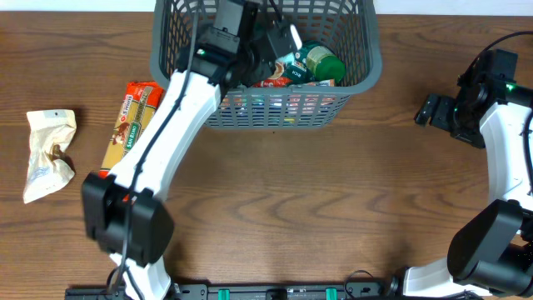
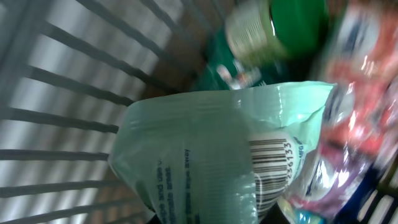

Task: Pack container
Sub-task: 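Lift the teal packet and drop it into the basket, then move the left gripper back toward the white pouch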

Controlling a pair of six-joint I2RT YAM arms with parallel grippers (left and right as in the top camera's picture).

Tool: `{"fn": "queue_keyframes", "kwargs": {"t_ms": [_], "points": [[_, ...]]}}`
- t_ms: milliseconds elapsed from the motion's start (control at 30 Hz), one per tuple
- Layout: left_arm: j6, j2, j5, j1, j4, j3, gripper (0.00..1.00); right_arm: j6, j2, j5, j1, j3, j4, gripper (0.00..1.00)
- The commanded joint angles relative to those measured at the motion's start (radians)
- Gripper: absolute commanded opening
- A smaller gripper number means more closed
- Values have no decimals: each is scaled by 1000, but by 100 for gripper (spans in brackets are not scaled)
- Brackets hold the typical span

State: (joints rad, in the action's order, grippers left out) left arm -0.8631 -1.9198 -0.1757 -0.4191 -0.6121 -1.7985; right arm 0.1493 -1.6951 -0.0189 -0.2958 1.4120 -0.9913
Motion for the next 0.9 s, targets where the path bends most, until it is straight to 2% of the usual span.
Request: {"fn": "queue_keyframes", "kwargs": {"t_ms": [0,67,167,267,433,500,667,800,867], "points": [[-55,-30,16,5,-29,-20,17,-9,-1,1,2,-2,-6,99],[-35,-34,16,5,-39,-20,34,-16,-1,1,2,-2,-8,99],[-14,-5,23,5,-38,-21,47,-17,-1,1,2,-2,-7,99],[13,70,24,5,-37,-27,53,-16,-1,1,2,-2,-7,99],[12,233,71,6,-28,-49,55,-16,-1,1,2,-2,-8,99],[48,301,120,8,-26,-50,55,-17,-1,1,2,-2,-11,99],[351,429,301,76,-61,-50,69,-32,-1,1,2,-2,-17,99],[568,503,356,191,-236,-50,77,-35,-1,1,2,-2,-19,99],[677,522,356,271,-347,-50,85,-35,-1,1,2,-2,-19,99]]}}
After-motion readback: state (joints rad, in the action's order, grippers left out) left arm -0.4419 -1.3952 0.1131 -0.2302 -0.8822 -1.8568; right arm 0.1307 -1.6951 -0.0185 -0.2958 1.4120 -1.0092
